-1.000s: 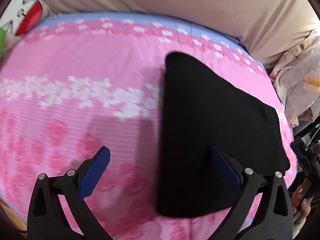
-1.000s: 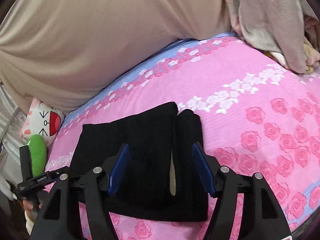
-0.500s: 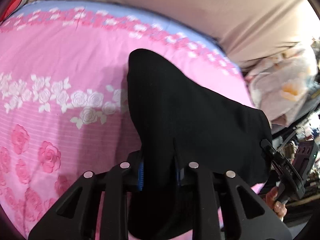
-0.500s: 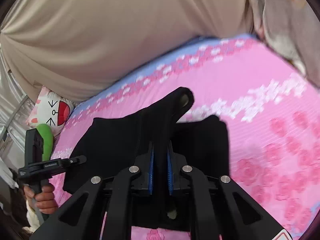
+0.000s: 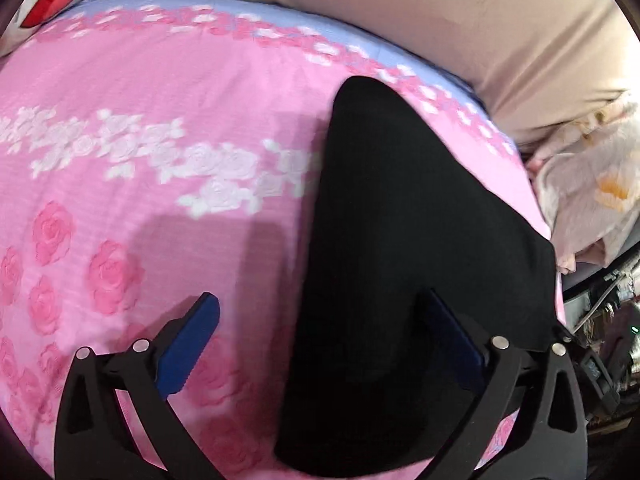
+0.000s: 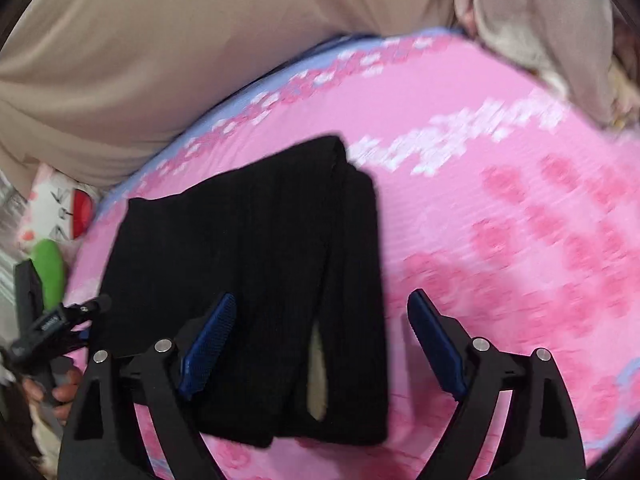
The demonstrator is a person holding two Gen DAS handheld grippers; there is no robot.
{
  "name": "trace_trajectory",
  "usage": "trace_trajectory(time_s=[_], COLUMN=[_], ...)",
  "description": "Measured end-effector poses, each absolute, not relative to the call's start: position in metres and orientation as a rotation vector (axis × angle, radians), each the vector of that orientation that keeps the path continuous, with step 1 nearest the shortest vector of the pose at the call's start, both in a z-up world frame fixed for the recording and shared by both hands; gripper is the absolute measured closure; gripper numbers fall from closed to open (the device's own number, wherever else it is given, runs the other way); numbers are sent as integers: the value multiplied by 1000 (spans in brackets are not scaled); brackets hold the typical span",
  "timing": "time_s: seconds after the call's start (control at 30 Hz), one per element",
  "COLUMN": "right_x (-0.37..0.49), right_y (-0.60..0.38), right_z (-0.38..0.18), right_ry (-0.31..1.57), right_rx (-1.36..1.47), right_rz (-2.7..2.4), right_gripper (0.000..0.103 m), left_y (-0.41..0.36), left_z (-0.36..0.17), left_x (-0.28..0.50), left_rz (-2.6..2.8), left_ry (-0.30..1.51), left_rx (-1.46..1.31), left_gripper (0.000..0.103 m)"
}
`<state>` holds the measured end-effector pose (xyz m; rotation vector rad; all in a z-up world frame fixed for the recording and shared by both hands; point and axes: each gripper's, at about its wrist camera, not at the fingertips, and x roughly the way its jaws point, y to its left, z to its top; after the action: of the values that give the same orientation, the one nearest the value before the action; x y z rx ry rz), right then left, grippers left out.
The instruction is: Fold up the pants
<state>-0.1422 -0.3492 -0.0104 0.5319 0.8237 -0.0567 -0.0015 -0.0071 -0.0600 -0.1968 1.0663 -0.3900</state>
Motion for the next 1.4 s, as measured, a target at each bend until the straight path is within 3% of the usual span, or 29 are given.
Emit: trace_trajectory(time_s=[0.03,0.07,0.13,0.2,0.33,0.43,0.5,0.57,0.63,0.7,0.8,1.03,1.1,1.13,1.23,1.4], right_x=[-138,-135,-132,-133,-138,-126,-116,-124,-136,-143,-149,-117,-114,-114,-116,-127], right_y=[-349,-345,-335,-322,-282,-269,-267,-275,-279,-272,-255,-227,-226,-224,-224,-228], right_z=[-18,-15,2,27,65,32,-2,-1,17,40,62,26,16,15,26,43], right_ry=[815,802,780,729,677,762,880,839,798,757,735,869,862,855,835,797], right_rx=[582,572,574,551,470,452,423,509,493,402,294,220,235,232,238,248], right_rz=[-30,-38,1,48,150,167,67,77,23,-37,-60,-39,-41,-31,-8,15], right_gripper=[31,49,62,64,63,50,38,38,38,38,38,33,40,68,91,91], left_y=[-8,-10,-7,1,41,75,83,93,97,85,48,5,5,5,6,5], left_z=[-60,-58,-45,-17,21,4,-22,-30,-23,-8,3,-12,-17,-20,-25,-29], left_x=[-1,0,5,1,-17,-25,-26,-32,-40,-48,-56,-50,-47,-47,-46,-47], left_rz=[-407,-495,-508,-532,-459,-322,-129,-68,-66,-64,-73,-127,-120,-119,-113,-103], left_ry=[1054,1059,1061,997,927,949,977,974,944,872,777,819,842,849,872,879], left_rx=[-193,-229,-252,-216,-183,-104,32,74,61,107,219,255,248,245,240,245], left_gripper=[19,59,82,85,84,63,59,57,48,31,19,19,19,19,18,14])
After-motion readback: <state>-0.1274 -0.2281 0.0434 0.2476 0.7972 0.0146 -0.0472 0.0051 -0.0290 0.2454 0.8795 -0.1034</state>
